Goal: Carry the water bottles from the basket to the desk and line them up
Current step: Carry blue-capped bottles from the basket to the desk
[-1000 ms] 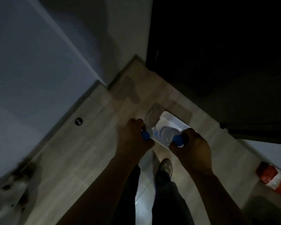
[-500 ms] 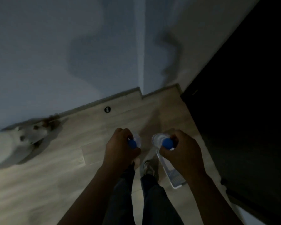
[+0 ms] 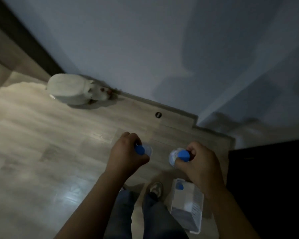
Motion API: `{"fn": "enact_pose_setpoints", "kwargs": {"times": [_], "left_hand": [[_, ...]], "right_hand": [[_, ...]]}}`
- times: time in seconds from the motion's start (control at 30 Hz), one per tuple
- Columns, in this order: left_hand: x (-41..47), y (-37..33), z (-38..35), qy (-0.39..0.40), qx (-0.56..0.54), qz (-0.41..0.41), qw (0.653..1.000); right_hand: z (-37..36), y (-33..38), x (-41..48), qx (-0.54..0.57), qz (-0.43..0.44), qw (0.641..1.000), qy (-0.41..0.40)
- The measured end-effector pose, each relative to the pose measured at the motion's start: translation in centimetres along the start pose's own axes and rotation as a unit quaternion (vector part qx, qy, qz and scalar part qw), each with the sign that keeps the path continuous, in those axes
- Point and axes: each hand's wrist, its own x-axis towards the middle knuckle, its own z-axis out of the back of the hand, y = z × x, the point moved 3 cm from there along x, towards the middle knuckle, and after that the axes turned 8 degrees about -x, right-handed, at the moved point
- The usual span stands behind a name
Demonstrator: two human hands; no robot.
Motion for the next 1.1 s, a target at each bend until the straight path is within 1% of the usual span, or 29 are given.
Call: {"fn": "enact_pose_setpoints", "kwargs": {"times": [0.07, 0.17, 0.33, 0.53, 0.63, 0.87, 1.1], "left_hand": [[-0.8, 1.8, 2.6, -0.030, -0.017, 0.021, 0.999], [-2.2, 4.6, 6.5, -0.072, -0.030, 0.054, 0.996], [-5.0, 10.1, 12.9, -0.140, -0.047, 0.102, 0.984], [-8.8, 16.6, 20.2, -0.205, -0.066, 0.145, 0.966], [-10.8, 19.5, 23.6, -0.242, -0.082, 0.163, 0.953], [-13.8, 24.2, 29.8, -0.316, -0.114, 0.206, 0.919], [-14.9, 28.4, 34.9, -0.381, -0.139, 0.258, 0.877]], "right_hand": [[-0.8, 2.9, 0.3, -0.017, 0.018, 0.999, 0.028], [-2.1, 7.8, 0.4, -0.041, 0.083, 0.995, 0.041], [-4.9, 16.0, -0.5, -0.048, 0.149, 0.984, 0.086], [-8.8, 25.9, -2.1, -0.075, 0.213, 0.969, 0.105], [-10.2, 30.8, -3.2, -0.071, 0.243, 0.961, 0.114], [-12.8, 41.6, -6.2, -0.074, 0.345, 0.925, 0.140], [-15.9, 51.3, -6.6, -0.086, 0.436, 0.882, 0.157]]}}
